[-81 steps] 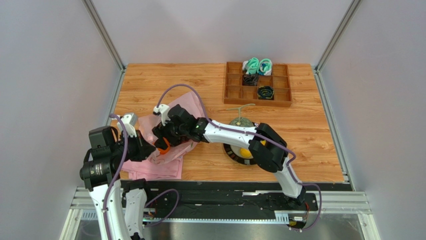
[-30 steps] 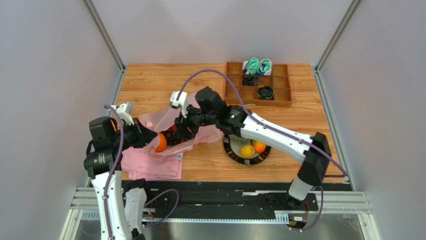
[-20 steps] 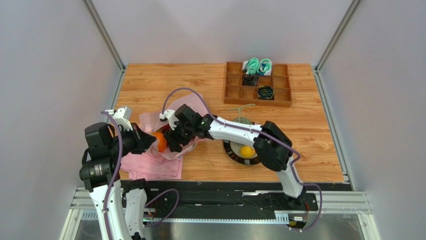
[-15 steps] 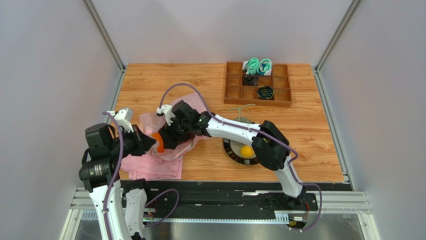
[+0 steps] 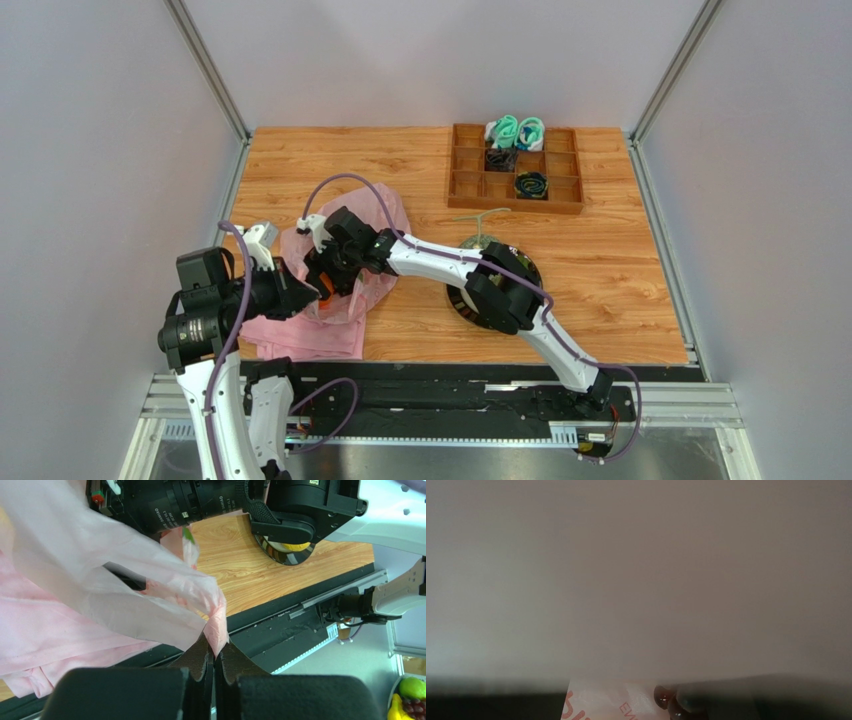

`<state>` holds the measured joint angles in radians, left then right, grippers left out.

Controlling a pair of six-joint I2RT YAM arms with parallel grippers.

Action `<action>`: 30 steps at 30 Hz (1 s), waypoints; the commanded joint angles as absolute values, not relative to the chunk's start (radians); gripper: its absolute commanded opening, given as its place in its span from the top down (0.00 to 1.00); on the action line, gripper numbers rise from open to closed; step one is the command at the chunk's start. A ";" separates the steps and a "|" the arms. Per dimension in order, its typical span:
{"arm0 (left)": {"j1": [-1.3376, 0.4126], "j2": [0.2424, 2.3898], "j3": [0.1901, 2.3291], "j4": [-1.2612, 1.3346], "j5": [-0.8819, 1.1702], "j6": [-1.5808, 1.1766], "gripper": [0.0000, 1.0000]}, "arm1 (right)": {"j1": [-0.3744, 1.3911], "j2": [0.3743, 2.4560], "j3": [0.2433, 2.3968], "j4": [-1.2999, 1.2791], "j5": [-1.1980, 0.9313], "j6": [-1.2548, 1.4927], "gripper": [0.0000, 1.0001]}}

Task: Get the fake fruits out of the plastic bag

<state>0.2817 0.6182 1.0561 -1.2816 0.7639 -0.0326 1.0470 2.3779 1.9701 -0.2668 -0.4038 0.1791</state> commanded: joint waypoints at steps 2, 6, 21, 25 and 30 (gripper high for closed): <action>0.288 0.627 1.074 -1.266 0.753 -0.005 1.00 | 1.054 2.359 2.003 -0.325 -0.422 0.195 0.11; 0.288 0.614 1.037 -1.223 0.747 -0.034 1.00 | 1.048 2.309 1.985 -0.354 -0.471 0.158 0.27; 0.288 0.598 0.910 -0.918 0.773 -0.198 1.00 | 0.980 1.838 1.812 -0.558 -0.564 -0.095 0.73; 0.288 0.601 0.879 -0.842 0.784 -0.253 1.00 | 0.930 1.711 1.718 -0.702 -0.595 -0.176 0.72; 0.288 0.588 0.862 -0.831 0.781 -0.264 1.00 | 0.819 1.507 1.562 -0.787 -0.614 -0.190 0.72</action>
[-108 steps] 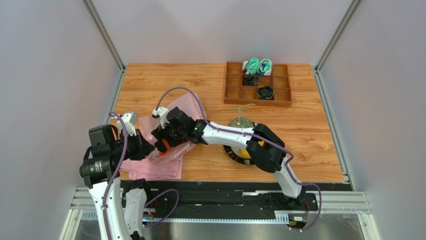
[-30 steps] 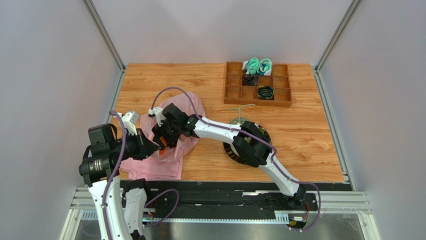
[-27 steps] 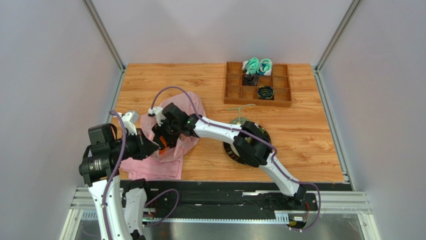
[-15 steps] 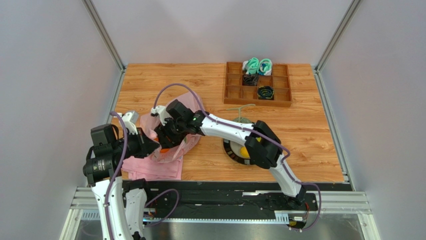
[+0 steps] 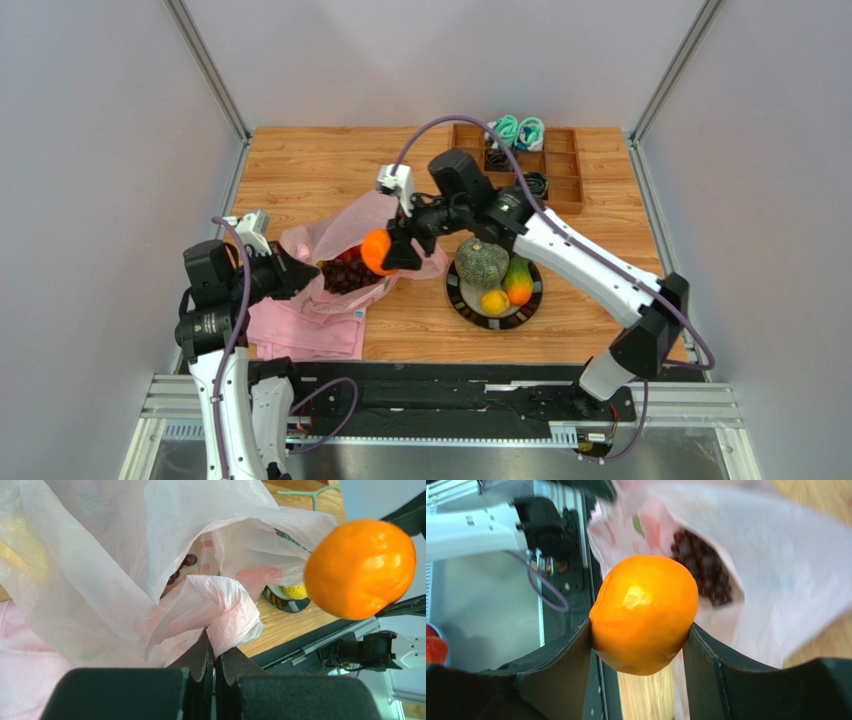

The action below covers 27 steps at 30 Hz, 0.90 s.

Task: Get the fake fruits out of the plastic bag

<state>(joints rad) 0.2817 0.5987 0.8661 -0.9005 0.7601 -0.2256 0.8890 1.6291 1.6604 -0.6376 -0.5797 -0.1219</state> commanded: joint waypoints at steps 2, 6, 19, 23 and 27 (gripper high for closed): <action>0.290 0.587 0.865 -0.842 0.785 -0.258 1.00 | 0.714 1.416 1.539 -0.814 -0.598 -0.193 0.72; 0.290 0.586 0.859 -0.839 0.779 -0.264 1.00 | 0.464 1.313 1.525 -0.839 -0.559 -0.234 0.72; 0.291 0.583 0.870 -0.885 0.765 -0.229 1.00 | 0.009 1.425 1.227 -0.747 -0.512 -0.506 0.68; 0.298 0.584 0.865 -0.899 0.762 -0.216 1.00 | 0.008 1.535 1.235 -0.677 -0.558 -0.440 0.68; 0.302 0.586 0.862 -0.902 0.764 -0.213 1.00 | 0.009 1.624 1.233 -0.631 -0.604 -0.410 0.67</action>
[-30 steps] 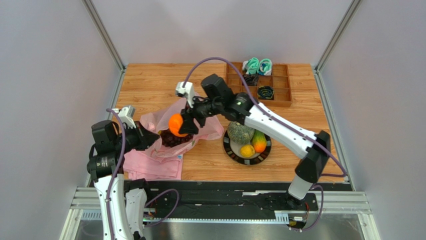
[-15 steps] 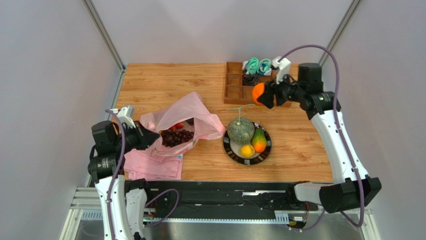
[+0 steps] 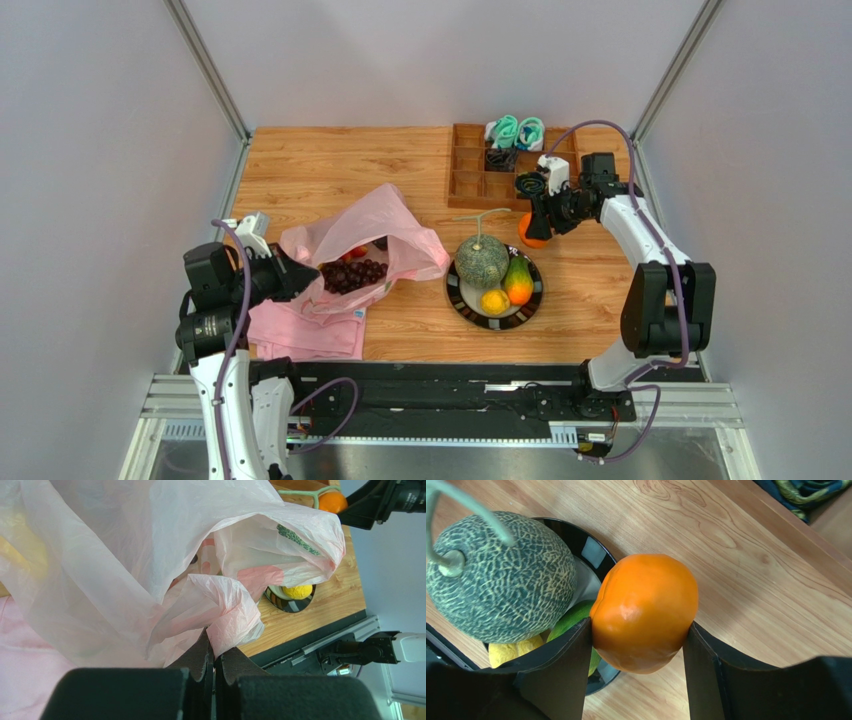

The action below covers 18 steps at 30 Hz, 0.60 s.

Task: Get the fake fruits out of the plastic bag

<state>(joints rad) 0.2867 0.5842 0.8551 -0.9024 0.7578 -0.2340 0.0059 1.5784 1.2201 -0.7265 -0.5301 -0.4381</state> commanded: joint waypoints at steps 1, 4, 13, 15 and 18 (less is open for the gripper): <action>0.304 0.586 0.859 -0.902 0.764 -0.215 1.00 | 0.009 1.647 1.233 -0.626 -0.627 -0.410 0.66; 0.308 0.594 0.854 -0.896 0.765 -0.221 1.00 | 0.038 1.675 1.230 -0.630 -0.640 -0.417 0.65; 0.333 0.601 0.856 -0.899 0.772 -0.213 1.00 | 0.106 1.717 1.160 -0.632 -0.647 -0.425 0.64; 0.331 0.600 0.854 -0.899 0.772 -0.215 1.00 | 0.106 1.707 1.135 -0.632 -0.646 -0.413 0.64; 0.331 0.603 0.851 -0.896 0.775 -0.216 1.00 | 0.107 1.694 1.109 -0.638 -0.641 -0.393 0.64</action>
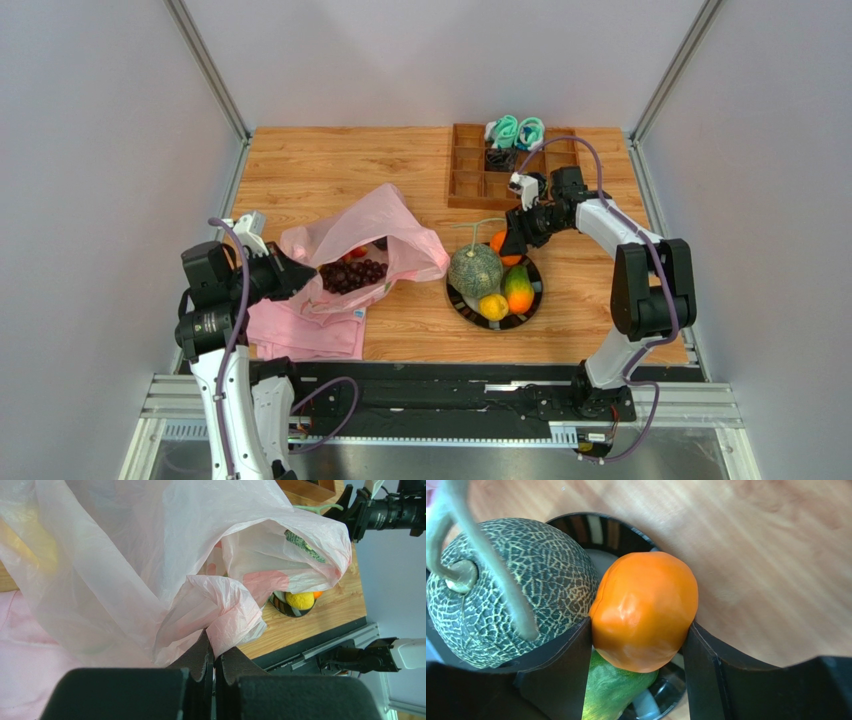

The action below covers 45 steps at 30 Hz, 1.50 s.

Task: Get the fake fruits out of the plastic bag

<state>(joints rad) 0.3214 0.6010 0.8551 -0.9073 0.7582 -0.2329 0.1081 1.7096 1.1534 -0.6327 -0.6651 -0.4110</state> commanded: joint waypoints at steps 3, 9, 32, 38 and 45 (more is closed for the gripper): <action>0.331 0.609 0.848 -0.887 0.779 -0.221 1.00 | 0.107 1.683 1.085 -0.631 -0.627 -0.367 0.55; 0.333 0.611 0.847 -0.885 0.787 -0.221 1.00 | 0.103 1.674 1.126 -0.591 -0.558 -0.293 0.00; 0.333 0.692 1.185 -1.164 0.713 -0.020 1.00 | 0.699 1.557 1.485 -0.381 -0.644 0.147 0.45; 0.331 0.735 1.276 -1.255 0.670 0.040 1.00 | 0.836 1.831 1.659 -0.376 -0.644 0.219 0.61; 0.351 0.778 1.293 -1.376 0.696 0.044 1.00 | 0.894 2.055 1.821 -0.312 -0.600 0.356 0.56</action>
<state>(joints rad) 0.3325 0.7544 1.2652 -1.2713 0.6659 0.0067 0.8661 1.9957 1.7107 -0.3977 -0.6437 0.2428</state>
